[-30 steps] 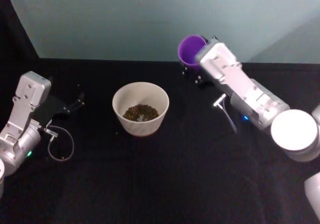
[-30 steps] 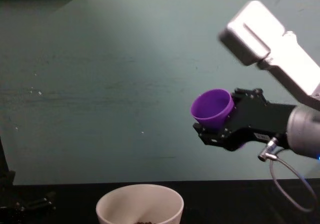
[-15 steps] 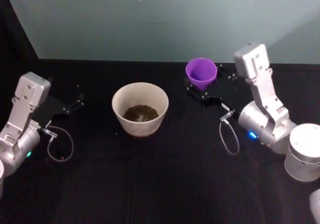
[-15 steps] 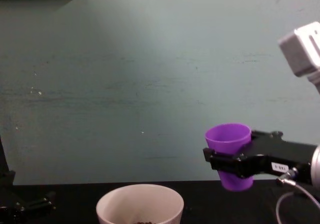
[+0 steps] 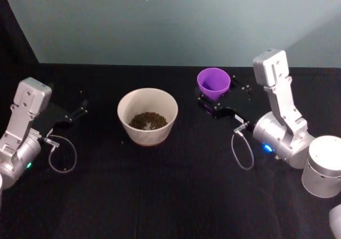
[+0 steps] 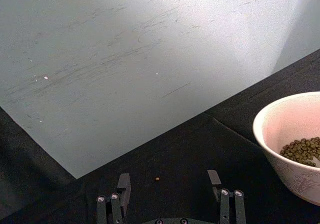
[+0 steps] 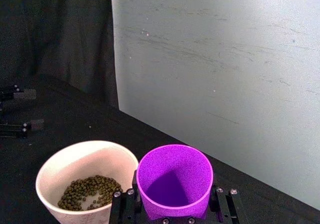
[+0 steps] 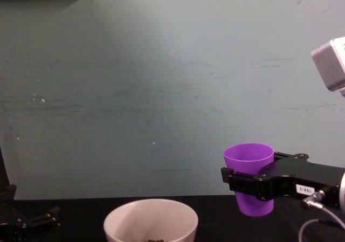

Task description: Pick up the cup and pour the mung beans from the cup into the bowl.

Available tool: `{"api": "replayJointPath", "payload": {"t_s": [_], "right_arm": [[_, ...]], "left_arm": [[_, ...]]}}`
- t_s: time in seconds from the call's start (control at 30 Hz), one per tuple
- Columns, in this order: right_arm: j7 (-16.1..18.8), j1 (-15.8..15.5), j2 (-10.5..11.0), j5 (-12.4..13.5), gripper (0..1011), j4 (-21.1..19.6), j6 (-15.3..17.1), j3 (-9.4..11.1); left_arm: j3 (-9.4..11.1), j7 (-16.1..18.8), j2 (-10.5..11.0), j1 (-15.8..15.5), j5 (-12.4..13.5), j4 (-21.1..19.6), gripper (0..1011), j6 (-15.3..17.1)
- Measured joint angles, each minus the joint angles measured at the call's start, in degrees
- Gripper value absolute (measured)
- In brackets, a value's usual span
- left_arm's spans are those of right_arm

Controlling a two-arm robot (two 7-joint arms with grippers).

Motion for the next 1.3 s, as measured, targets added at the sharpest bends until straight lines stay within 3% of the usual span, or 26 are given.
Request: {"api": "replayJointPath", "payload": {"t_s": [0.3, 0.53, 1.07, 1.3], "right_arm": [[-0.1, 0.1, 0.0, -0.1, 732, 0.0, 0.0, 0.0], [0.0, 0.3, 0.6, 1.2, 732, 1.3, -0.6, -0.5], [1.1, 0.7, 0.9, 6.7, 732, 9.6, -7.7, -1.3], [1.3, 1.1, 0.9, 8.0, 732, 12.3, -9.0, -2.2]], "left_arm": [[0.0, 0.0, 0.0, 0.0, 0.0, 0.0, 1000, 0.0], [0.0, 0.0, 0.0, 0.0, 0.0, 0.0, 1000, 0.0], [0.0, 0.0, 0.0, 0.0, 0.0, 0.0, 1000, 0.0], [0.0, 0.0, 0.0, 0.0, 0.0, 0.0, 1000, 0.0]]}}
